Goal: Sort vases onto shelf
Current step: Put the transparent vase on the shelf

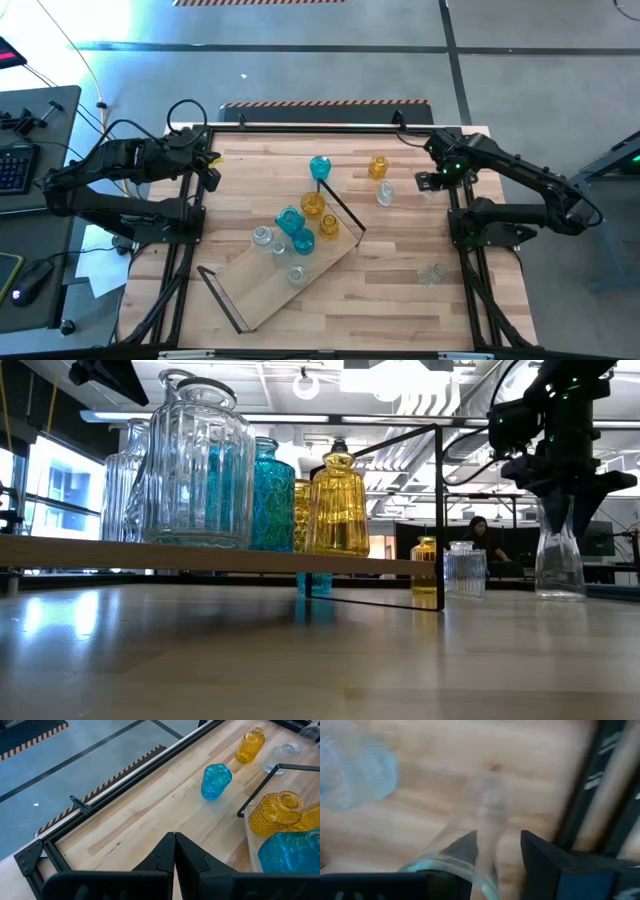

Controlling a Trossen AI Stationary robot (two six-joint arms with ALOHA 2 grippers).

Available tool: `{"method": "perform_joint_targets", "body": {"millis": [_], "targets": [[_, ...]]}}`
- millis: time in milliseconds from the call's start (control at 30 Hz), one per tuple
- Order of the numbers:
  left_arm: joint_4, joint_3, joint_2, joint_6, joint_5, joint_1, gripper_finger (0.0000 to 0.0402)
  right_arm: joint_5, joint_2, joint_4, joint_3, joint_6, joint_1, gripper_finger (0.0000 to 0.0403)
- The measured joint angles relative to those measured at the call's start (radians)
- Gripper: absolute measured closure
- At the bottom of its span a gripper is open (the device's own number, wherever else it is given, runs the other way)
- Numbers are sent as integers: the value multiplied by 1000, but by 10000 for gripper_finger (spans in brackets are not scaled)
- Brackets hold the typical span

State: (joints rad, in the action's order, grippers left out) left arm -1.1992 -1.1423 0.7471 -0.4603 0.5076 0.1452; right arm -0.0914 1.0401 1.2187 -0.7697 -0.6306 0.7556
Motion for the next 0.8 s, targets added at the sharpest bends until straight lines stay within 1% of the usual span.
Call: {"method": "perform_joint_targets", "body": {"millis": [67,167,333,467,667,733,800], "targets": [[0,0,0,0,0,0,401,-17,-6,-36,29,-20,-14,263],[0,0,0,0,0,0,401,-18,-5,-56,35,-29,-35,263],[0,0,0,0,0,0,401,22,-1,-41,-3,-22,-38,270],[0,0,0,0,0,0,401,33,-1,-32,-28,-14,-37,306],[0,0,0,0,0,0,401,-1,-1,-14,-34,4,-38,388],[0,0,0,0,0,0,401,-22,-1,-13,-34,6,-38,395],[0,0,0,0,0,0,401,-32,-1,-6,-34,1,-38,389]]}}
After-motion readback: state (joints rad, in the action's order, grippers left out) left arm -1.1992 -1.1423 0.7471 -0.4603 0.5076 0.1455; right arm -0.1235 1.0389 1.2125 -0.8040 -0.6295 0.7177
